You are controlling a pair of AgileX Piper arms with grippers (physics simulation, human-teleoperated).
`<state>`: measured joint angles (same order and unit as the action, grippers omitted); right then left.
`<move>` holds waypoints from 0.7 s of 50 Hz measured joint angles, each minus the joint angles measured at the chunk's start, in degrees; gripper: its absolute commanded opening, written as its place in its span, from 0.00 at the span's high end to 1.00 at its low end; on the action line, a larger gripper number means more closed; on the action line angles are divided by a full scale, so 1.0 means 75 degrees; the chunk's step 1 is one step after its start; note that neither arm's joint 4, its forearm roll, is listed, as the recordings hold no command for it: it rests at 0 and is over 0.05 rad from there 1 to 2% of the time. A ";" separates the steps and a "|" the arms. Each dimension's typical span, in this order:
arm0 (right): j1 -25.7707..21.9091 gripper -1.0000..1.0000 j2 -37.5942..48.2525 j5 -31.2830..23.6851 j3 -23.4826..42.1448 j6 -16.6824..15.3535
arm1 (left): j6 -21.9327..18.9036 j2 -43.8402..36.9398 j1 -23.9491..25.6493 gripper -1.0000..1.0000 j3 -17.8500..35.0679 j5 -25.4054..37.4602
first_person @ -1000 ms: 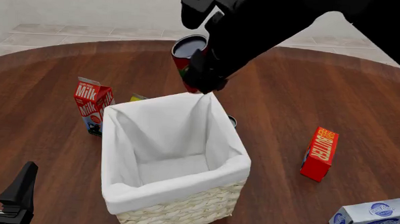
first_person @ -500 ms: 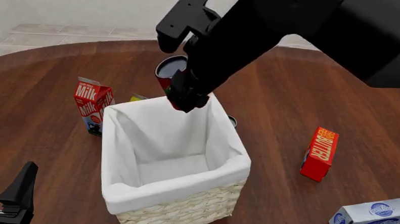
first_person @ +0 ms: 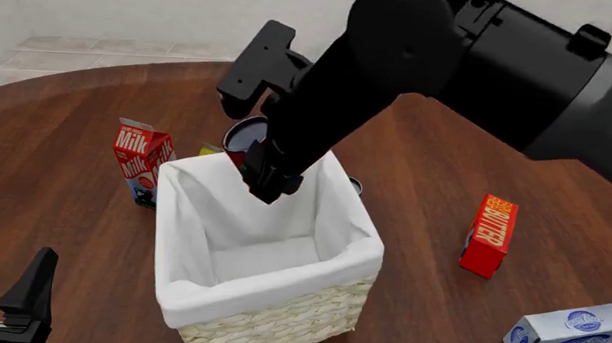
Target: Pick up the tomato sauce, and put it in the basket.
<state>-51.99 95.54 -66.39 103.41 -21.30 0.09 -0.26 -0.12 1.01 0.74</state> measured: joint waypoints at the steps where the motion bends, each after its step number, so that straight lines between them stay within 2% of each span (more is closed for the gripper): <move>1: -0.0007 1.00 0.0002 0.0021 -0.0033 0.0005 | 0.0000 0.0000 0.0000 0.00 0.0000 0.0000; 35: -0.0106 1.00 0.0132 0.0610 -0.0931 0.0187 | 0.0000 0.0000 0.0000 0.00 0.0000 0.0000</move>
<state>-52.78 96.53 -61.82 96.43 -19.90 0.09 -0.26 -0.12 1.01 0.74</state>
